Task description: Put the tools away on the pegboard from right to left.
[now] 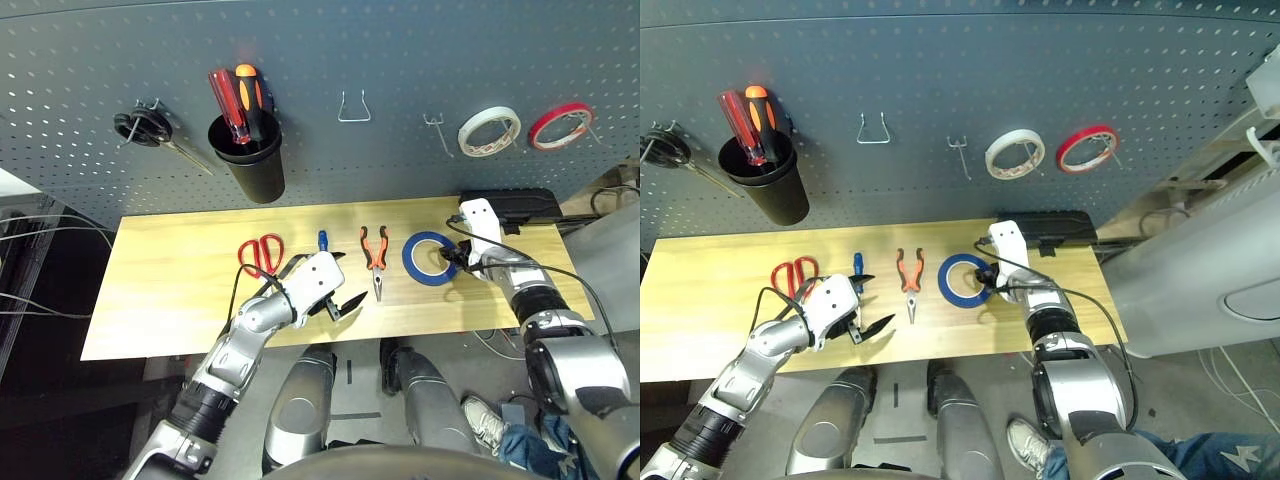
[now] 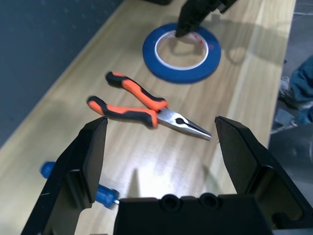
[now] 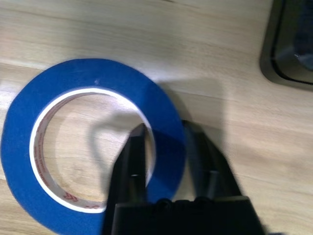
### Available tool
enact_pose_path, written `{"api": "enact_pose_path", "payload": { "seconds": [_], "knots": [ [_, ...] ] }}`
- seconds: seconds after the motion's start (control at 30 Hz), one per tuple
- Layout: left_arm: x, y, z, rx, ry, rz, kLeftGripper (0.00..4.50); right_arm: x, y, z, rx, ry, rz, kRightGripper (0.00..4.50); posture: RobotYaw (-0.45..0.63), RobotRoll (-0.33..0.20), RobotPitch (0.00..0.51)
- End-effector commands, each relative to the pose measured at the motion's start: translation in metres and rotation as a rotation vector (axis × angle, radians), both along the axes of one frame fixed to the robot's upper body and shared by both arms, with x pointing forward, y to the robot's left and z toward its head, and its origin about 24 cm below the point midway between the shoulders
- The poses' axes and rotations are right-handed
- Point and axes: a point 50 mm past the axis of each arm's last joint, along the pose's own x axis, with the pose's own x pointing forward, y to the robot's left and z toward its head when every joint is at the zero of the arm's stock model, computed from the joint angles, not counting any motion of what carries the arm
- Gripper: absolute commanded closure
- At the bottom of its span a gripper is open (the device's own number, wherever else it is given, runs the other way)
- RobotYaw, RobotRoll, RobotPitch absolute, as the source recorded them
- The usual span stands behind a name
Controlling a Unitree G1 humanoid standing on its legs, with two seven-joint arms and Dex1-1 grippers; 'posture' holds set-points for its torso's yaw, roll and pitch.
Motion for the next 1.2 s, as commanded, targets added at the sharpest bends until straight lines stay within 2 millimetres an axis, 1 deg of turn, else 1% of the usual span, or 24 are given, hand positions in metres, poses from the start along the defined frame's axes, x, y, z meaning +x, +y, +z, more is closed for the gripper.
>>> {"api": "enact_pose_path", "payload": {
  "seconds": [0.03, 0.13, 0.2, 0.27, 0.4, 0.57, 0.6, 0.87, 1.03, 1.2],
  "knots": [
    [0.002, 0.005, -0.001, -0.020, -0.046, 0.028, 0.00, -0.006, -0.002, -0.003, -0.031, -0.038, 0.017, 3.77, 0.21, 0.000, 0.246],
    [0.009, 0.012, 0.010, -0.071, -0.174, 0.086, 0.00, -0.006, 0.000, 0.013, -0.028, -0.178, 0.037, 3.77, 0.18, 0.000, 0.223],
    [0.015, 0.019, 0.014, -0.079, -0.264, 0.161, 0.00, -0.009, 0.003, 0.023, -0.035, -0.267, 0.074, 3.77, 0.17, 0.000, 0.212],
    [0.016, 0.021, 0.020, -0.132, -0.315, 0.182, 0.00, -0.014, 0.008, 0.032, -0.040, -0.355, 0.113, 3.77, 0.16, 0.000, 0.205],
    [0.013, 0.020, 0.028, -0.202, -0.366, 0.129, 0.00, -0.030, 0.024, 0.054, -0.113, -0.562, 0.310, 3.77, 0.15, 0.000, 0.187],
    [0.011, 0.019, 0.034, -0.232, -0.397, 0.095, 0.00, -0.044, 0.036, 0.076, -0.177, -0.744, 0.464, 3.77, 0.15, 0.000, 0.178],
    [0.011, 0.018, 0.037, -0.235, -0.412, 0.087, 0.00, -0.045, 0.037, 0.083, -0.196, -0.802, 0.486, 3.77, 0.15, 0.000, 0.178],
    [0.012, 0.015, 0.049, -0.257, -0.485, 0.063, 0.00, -0.053, 0.031, 0.113, -0.279, -1.089, 0.491, 3.77, 0.15, 0.000, 0.185],
    [0.013, 0.015, 0.049, -0.257, -0.492, 0.064, 0.00, -0.057, 0.026, 0.128, -0.292, -1.204, 0.445, 3.77, 0.14, 0.000, 0.188],
    [0.013, 0.014, 0.050, -0.257, -0.501, 0.063, 0.00, -0.053, 0.024, 0.141, -0.294, -1.267, 0.399, 3.77, 0.14, 0.000, 0.188]
  ]
}}
